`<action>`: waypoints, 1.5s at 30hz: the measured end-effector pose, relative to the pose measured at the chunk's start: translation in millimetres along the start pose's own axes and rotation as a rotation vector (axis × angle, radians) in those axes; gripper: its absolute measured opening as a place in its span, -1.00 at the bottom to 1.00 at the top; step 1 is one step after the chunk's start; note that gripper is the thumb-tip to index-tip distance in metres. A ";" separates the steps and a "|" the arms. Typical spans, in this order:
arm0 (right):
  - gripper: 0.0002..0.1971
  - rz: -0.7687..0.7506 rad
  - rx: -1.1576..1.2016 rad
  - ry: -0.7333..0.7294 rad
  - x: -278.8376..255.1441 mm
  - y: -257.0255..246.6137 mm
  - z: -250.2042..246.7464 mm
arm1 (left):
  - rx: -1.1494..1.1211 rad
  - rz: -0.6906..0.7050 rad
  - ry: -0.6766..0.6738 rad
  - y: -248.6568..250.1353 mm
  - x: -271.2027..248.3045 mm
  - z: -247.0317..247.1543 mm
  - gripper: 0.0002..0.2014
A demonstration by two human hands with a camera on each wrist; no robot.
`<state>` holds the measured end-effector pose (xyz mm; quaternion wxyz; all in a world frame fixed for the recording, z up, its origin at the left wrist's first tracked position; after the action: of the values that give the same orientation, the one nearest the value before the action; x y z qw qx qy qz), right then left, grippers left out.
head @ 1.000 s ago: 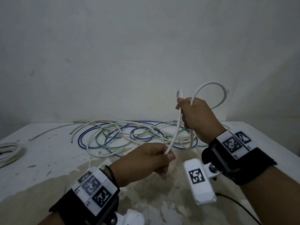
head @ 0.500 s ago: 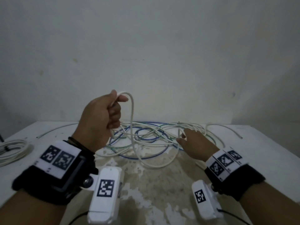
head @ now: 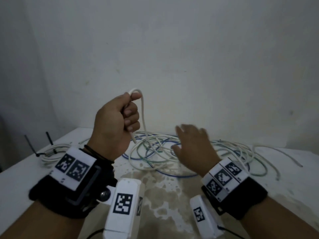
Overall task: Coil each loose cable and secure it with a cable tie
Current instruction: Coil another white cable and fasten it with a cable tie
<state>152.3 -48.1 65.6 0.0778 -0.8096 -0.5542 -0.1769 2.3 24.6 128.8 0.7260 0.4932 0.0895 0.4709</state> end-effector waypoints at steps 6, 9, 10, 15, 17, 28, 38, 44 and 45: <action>-0.15 0.031 0.356 -0.254 28.1 -57.3 65.4 | -0.026 0.046 -0.036 23.9 -14.3 2.7 -0.71; -0.58 0.013 0.410 -0.168 36.4 -66.2 69.1 | -0.012 0.073 -0.003 37.5 -15.0 -8.6 -0.70; -0.70 -0.037 0.435 -0.148 34.8 -74.2 66.3 | -0.022 0.082 0.023 41.5 -13.3 -15.9 -0.71; -0.66 -0.368 0.243 -0.137 -2.9 -119.5 43.1 | 0.139 0.149 0.206 50.4 2.9 -62.8 -0.78; -0.65 -0.474 0.152 -0.074 -19.1 -129.7 24.1 | 0.300 0.124 0.262 42.4 7.4 -76.9 -0.76; -0.80 -0.711 0.068 0.365 -38.8 -116.0 -103.9 | 0.718 -0.071 -0.069 -11.8 -2.6 -47.1 -0.71; -0.78 -0.283 0.694 0.329 4.3 -25.6 -81.4 | 0.259 -0.345 -0.211 -51.7 -30.7 -7.4 -0.62; -0.77 -0.168 0.886 0.294 -0.2 -22.2 -59.5 | 0.129 -0.385 -0.182 -58.0 -33.7 0.8 -0.54; -0.78 -0.157 0.933 0.273 -0.2 -22.8 -56.9 | 0.133 -0.379 -0.181 -57.6 -34.5 2.0 -0.52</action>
<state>119.7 -58.1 116.6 0.4906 -0.6136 -0.6184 -0.0197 19.1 -7.3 72.2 0.7725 0.5545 0.1460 0.2730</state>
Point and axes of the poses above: each hand's wrist, its own x-axis towards the middle knuckle, its own z-axis out of the palm, y = z × x, the point moved 10 cm from there along x, towards the middle knuckle
